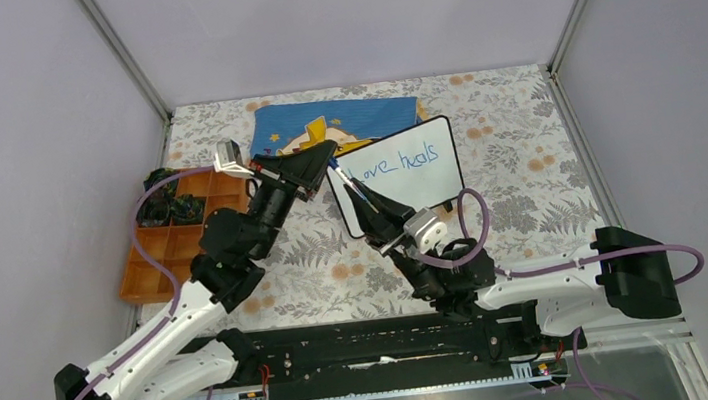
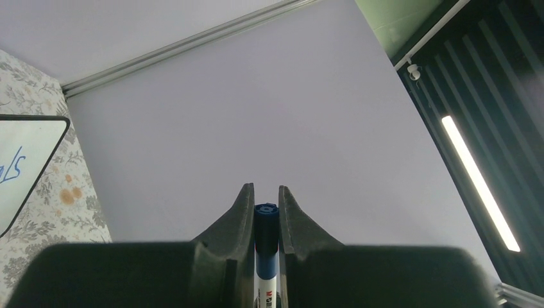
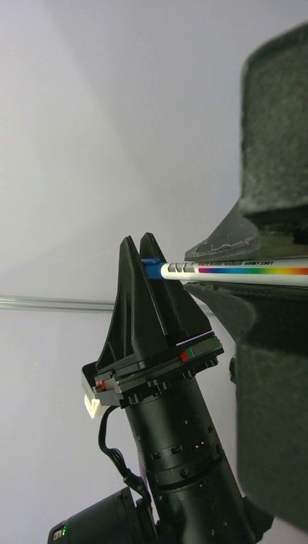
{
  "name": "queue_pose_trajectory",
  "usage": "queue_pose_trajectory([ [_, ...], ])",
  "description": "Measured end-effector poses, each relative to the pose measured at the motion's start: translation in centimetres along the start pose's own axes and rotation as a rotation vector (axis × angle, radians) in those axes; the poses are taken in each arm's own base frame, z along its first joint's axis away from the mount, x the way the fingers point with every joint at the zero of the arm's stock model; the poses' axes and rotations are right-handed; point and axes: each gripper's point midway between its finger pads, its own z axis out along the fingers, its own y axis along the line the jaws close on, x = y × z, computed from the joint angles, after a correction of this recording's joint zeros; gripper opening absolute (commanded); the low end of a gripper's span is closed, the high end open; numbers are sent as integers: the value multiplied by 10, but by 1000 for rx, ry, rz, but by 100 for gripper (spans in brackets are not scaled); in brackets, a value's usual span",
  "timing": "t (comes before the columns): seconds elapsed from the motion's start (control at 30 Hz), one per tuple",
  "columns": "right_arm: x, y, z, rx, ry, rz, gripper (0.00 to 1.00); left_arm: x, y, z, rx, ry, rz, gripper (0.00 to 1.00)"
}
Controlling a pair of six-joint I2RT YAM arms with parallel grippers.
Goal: Write a sentence on the whiteboard
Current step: Close the whiteboard marker at the center of the board.
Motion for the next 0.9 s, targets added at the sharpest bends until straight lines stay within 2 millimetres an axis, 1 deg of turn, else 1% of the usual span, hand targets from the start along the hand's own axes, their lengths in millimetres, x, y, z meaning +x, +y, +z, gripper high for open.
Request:
queue_pose_trajectory([
  [0.43,-6,1,3,23,-23,-1,0,0,-6,1,-9,-96,-40,0],
  [0.5,-6,2,3,18,-24,-1,0,-2,-6,-2,-10,-106,-38,24],
  [0.57,-7,5,3,1,-27,4,0,-4,-8,-7,-14,-116,-31,45],
  [0.6,-7,7,3,-12,-27,4,0,-2,-10,-9,-11,-105,-29,55],
  [0.7,-2,4,4,-19,-5,-8,0,23,-14,-23,-6,6,-22,80],
  [0.73,-1,4,4,-22,1,-8,0,27,-13,-25,-11,23,-14,86],
  [0.8,1,4,2,-30,13,-8,0,28,-10,-28,-25,33,2,93],
  [0.9,2,5,-1,-47,26,-4,0,28,-5,-30,-44,36,25,94],
])
